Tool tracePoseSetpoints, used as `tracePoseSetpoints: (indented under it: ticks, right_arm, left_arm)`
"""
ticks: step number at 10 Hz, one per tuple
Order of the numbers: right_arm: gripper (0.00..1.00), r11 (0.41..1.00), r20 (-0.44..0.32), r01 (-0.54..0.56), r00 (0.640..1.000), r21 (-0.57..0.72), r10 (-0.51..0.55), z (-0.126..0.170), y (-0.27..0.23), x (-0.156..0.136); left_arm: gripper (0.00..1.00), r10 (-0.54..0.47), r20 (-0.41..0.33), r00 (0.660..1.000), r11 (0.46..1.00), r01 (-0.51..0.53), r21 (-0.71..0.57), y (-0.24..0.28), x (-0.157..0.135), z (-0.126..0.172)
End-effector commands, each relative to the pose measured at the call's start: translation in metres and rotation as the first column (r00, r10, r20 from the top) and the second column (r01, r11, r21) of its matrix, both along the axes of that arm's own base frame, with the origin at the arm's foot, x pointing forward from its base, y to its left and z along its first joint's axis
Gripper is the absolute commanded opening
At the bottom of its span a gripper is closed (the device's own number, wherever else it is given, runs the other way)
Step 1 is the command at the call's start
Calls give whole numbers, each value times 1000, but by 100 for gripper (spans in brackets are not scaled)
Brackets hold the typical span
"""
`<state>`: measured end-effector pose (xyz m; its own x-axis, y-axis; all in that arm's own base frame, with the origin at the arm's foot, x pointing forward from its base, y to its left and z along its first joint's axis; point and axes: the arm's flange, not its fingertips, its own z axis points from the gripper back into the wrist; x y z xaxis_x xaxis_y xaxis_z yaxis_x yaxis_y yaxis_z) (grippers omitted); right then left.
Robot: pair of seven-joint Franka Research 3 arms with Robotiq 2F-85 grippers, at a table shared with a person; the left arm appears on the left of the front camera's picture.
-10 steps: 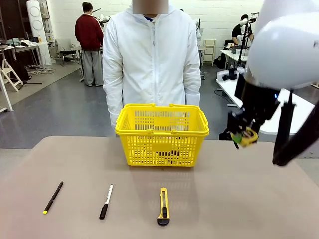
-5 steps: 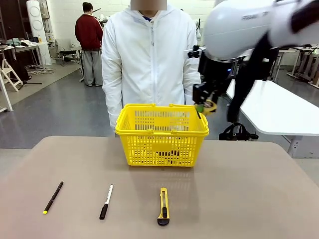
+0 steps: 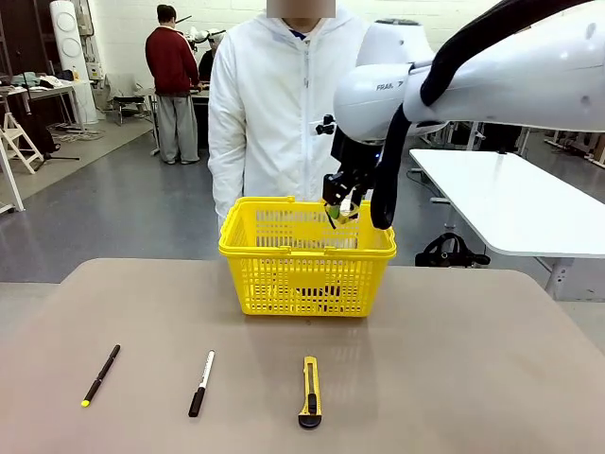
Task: Place the items the person wants into the basket.
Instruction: Pick up the item the person points to and place it in the Market Basket.
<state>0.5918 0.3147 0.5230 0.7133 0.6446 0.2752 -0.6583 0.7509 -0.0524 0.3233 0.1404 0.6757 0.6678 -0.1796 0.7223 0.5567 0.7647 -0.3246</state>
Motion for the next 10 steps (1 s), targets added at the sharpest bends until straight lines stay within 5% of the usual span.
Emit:
tracePoseSetpoints:
  ticks: [1,7,8,9,10]
  right_arm:
    - [0,998,-22,-46,999,36,47,-15,2,15]
    - [0,995,-106,-97,989,18,98,-75,14,30]
    - [72,995,-114,-96,989,20,98,-75,15,30]
    - [100,994,-120,-104,987,11,105,-75,14,29]
    - [100,994,-121,-106,987,12,107,-75,14,30]
  left_arm:
    - [100,-14,14,1000,1000,14,-11,1,-1,-1]
    - [100,-14,14,1000,1000,14,-11,1,-1,-1]
    - [100,-14,14,1000,1000,14,-11,1,-1,-1]
    - [100,-14,14,1000,1000,14,-11,1,-1,-1]
    - [100,-14,14,1000,1000,14,-11,1,-1,-1]
